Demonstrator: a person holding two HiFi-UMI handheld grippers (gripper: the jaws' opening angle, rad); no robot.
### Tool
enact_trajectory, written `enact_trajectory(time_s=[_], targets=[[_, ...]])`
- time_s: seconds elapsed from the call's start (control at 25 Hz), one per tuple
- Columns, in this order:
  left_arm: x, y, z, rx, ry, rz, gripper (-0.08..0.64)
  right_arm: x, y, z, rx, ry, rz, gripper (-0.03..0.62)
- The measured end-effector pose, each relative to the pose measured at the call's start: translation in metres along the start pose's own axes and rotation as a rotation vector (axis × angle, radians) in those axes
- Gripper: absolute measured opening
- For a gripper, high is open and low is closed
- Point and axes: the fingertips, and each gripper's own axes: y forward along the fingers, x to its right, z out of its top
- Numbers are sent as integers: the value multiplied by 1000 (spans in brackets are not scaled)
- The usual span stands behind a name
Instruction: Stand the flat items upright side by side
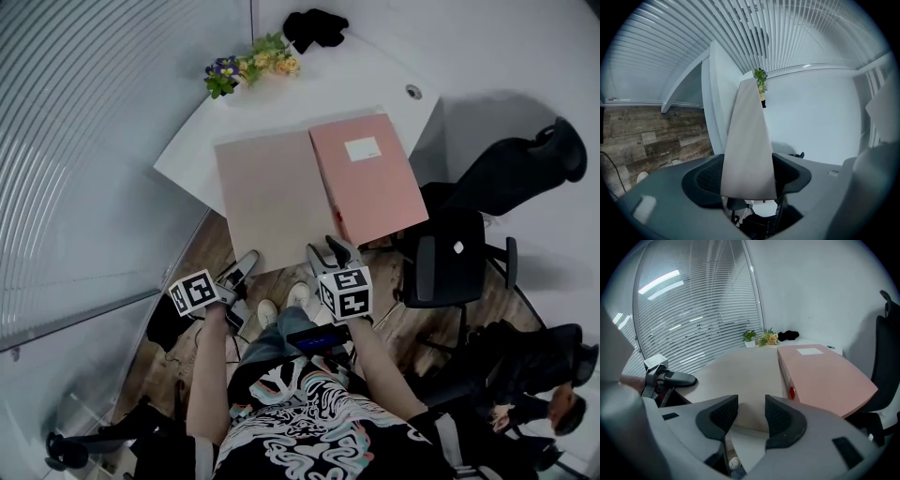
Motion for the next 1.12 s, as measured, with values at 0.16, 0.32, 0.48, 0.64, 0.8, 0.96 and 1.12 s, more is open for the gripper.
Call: enact_trajectory(time_s=[0.16,0.32,0.48,0.64,0.8,0.96,1.12], targets=[[6,-4,3,3,-2,6,305,0,2,3,10,22,10,167],[24,-9,10,21,19,-67,289,-1,2,10,47,26,6,138],[30,-13,13,14,71,-48,284,0,2,14,65,21,14,118],[47,-11,12,25,26,-108,284,3,2,17,61,32,33,117],[59,-13,18,34,53,-105,288,4,2,23,71,30,38,101],[79,-13,24,45,90,-128,293,3,2,31,91,30,53,83],[93,-12,24,31,121,-138,295,-1,4,43,111,41,72,84]])
